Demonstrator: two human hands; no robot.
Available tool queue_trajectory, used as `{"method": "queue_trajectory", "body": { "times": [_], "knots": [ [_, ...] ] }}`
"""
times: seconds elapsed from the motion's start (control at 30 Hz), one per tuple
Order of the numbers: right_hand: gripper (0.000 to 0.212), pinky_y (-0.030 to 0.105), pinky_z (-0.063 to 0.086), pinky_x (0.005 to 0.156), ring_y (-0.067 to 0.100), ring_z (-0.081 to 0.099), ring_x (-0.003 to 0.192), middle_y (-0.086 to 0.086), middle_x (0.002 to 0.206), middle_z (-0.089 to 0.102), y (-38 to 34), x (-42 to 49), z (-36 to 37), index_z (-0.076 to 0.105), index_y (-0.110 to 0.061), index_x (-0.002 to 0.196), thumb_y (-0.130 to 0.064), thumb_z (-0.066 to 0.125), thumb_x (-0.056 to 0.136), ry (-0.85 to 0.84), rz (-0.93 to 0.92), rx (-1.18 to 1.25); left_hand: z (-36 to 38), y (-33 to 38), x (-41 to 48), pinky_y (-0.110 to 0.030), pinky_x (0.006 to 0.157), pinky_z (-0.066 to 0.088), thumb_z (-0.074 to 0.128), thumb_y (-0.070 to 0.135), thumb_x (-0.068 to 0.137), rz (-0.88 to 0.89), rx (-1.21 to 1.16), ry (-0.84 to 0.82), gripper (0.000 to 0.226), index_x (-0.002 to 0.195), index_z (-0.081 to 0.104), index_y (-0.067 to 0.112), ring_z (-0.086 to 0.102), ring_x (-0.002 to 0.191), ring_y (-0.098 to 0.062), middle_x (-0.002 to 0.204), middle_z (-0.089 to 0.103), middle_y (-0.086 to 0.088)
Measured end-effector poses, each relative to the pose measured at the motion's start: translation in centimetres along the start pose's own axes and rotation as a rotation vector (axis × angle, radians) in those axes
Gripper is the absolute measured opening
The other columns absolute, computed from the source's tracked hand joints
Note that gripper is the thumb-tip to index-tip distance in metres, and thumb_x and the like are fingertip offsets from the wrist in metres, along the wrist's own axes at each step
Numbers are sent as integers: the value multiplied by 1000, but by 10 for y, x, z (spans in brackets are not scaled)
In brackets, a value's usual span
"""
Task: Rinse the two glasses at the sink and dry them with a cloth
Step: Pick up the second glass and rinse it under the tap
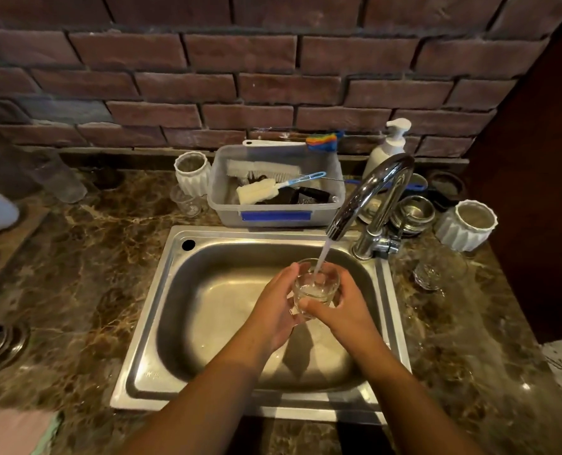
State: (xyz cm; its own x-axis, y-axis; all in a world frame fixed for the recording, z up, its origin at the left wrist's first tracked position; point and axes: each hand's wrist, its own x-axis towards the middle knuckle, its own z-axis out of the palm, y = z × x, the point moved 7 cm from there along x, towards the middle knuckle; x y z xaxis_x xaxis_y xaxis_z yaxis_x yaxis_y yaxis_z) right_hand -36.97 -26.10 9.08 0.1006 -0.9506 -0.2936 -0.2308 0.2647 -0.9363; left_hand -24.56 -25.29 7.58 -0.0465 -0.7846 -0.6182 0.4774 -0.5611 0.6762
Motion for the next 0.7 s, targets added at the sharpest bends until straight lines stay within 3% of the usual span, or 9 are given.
{"method": "queue_trajectory", "body": {
  "times": [0.2, 0.37, 0.43, 0.57, 0.63, 0.7],
  "knots": [
    [69, 21, 49, 95, 0, 61, 114, -14, 124, 63, -6, 1, -2, 47, -37, 134, -15, 83, 80, -80, -29, 4, -3, 12, -2, -45, 91, 55, 55, 25, 101, 64, -4, -50, 27, 122, 71, 20, 65, 109, -27, 115, 73, -7],
    [76, 40, 49, 108, 8, 57, 125, -12, 131, 61, -12, 7, 5, 44, -36, 138, -14, 84, 78, -112, -52, -6, -6, 25, 4, -42, 91, 51, 57, 21, 98, 163, -6, -38, 30, 125, 69, 17, 61, 117, -29, 124, 70, -8],
    [79, 38, 48, 109, 6, 57, 125, -15, 131, 61, -18, 6, 6, 43, -36, 141, -20, 85, 76, -91, -88, -55, -5, 27, 7, -41, 90, 52, 59, 21, 94, 174, -105, -61, 33, 123, 69, 13, 61, 118, -31, 126, 69, -13],
    [73, 36, 57, 96, 6, 63, 115, -11, 123, 64, -32, 6, 4, 48, -32, 135, -27, 86, 73, -21, -157, -192, 6, 12, 6, -47, 93, 53, 55, 30, 95, 38, -350, -166, 42, 130, 65, 8, 65, 116, -33, 127, 68, -17],
    [67, 32, 58, 91, 6, 65, 110, -10, 117, 66, -34, 8, 1, 51, -31, 130, -30, 86, 73, -5, -152, -230, 6, 0, 6, -52, 96, 50, 54, 43, 95, -48, -343, -158, 51, 136, 61, 14, 62, 122, -35, 135, 64, -18],
    [58, 21, 55, 81, 1, 65, 102, -12, 110, 67, -30, 9, -2, 53, -30, 123, -27, 86, 75, -5, -100, -218, 5, -8, 5, -54, 95, 51, 47, 53, 98, -112, -276, -126, 52, 134, 63, 20, 62, 124, -35, 134, 66, -16]
  ]
}}
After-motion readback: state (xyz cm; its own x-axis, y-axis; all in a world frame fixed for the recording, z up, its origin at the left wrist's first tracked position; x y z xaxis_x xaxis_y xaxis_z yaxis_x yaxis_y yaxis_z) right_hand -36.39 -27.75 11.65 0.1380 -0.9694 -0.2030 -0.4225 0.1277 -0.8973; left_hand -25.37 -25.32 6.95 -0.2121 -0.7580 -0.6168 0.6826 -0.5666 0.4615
